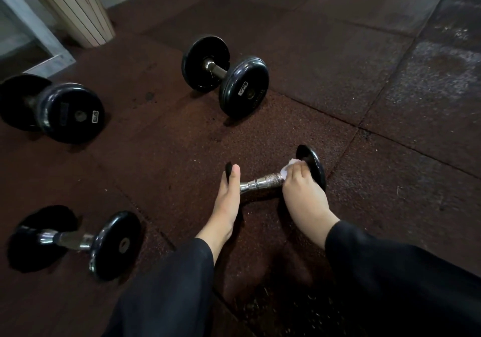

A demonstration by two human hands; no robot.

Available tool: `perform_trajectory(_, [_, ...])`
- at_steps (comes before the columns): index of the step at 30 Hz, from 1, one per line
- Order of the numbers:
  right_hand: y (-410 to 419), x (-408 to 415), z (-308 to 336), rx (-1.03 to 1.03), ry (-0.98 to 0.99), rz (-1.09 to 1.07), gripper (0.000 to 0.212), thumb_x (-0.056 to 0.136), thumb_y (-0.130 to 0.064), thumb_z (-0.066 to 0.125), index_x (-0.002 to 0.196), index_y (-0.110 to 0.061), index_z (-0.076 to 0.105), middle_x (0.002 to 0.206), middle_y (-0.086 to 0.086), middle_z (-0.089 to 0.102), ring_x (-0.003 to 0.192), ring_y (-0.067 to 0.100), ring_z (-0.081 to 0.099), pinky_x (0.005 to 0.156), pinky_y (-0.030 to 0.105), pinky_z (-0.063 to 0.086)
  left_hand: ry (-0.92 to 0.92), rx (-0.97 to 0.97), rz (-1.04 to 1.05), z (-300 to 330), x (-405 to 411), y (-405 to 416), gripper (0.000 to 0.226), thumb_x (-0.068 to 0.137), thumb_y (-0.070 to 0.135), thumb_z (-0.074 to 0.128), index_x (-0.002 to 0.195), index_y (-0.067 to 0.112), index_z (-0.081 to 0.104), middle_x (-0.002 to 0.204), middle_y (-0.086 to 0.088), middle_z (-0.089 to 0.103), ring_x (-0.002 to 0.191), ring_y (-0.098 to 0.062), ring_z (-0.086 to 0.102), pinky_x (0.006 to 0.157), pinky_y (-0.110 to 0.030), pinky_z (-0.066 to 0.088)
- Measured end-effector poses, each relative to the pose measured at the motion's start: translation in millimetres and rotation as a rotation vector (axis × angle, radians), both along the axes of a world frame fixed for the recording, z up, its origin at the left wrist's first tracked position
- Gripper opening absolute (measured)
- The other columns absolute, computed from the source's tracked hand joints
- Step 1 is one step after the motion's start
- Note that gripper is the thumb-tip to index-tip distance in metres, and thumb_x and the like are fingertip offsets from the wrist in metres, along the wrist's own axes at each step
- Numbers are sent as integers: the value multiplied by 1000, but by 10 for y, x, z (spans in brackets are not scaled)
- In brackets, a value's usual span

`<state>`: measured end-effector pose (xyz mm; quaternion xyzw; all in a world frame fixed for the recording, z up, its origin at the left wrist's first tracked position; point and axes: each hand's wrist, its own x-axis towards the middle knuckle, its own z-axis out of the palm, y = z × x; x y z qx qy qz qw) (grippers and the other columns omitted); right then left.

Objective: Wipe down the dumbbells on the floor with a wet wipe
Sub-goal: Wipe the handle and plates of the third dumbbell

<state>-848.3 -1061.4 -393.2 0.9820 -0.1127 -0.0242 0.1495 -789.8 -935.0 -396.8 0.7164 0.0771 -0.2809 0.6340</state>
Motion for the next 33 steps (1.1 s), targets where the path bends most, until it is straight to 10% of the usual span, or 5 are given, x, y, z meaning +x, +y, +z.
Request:
perform_trajectory(4, [-54,-120,-65,18,1,-43,47,78,-1,29,109,15,61,104,27,66,104,34,63,93,34,51,5,-1,7,-20,0,7,73,86,64,38,149,28,23,153,3,29,141,-16,28,118,-36,20])
perform_trajectory(8, [-123,31,-1,122,29,20,63,79,-1,2,124,9,46,118,22,57,115,32,52,100,34,41,3,-3,0,-31,7,4,76,85,66,38,149,28,22,154,2,29,140,-15,28,118,-38,21])
perform_trajectory(19, [30,677,397,681,291,54,25,91,-14,49,112,-6,63,115,18,62,105,34,60,88,36,50,0,-77,-17,12,-20,14,95,67,81,45,146,35,24,150,4,36,135,-16,39,115,-41,28])
perform_trajectory(29, [225,328,248,672,70,380,41,88,0,42,128,-5,49,127,11,56,120,26,49,101,33,36,15,-105,20,-70,-22,22,119,45,90,53,144,27,33,142,2,49,128,-13,48,113,-38,33])
perform_trajectory(33, [197,129,194,694,26,431,52,92,2,34,143,-2,30,149,13,32,141,24,24,114,19,9,-8,-41,-27,-2,-29,17,98,57,89,45,136,30,46,134,6,56,126,-11,50,113,-38,33])
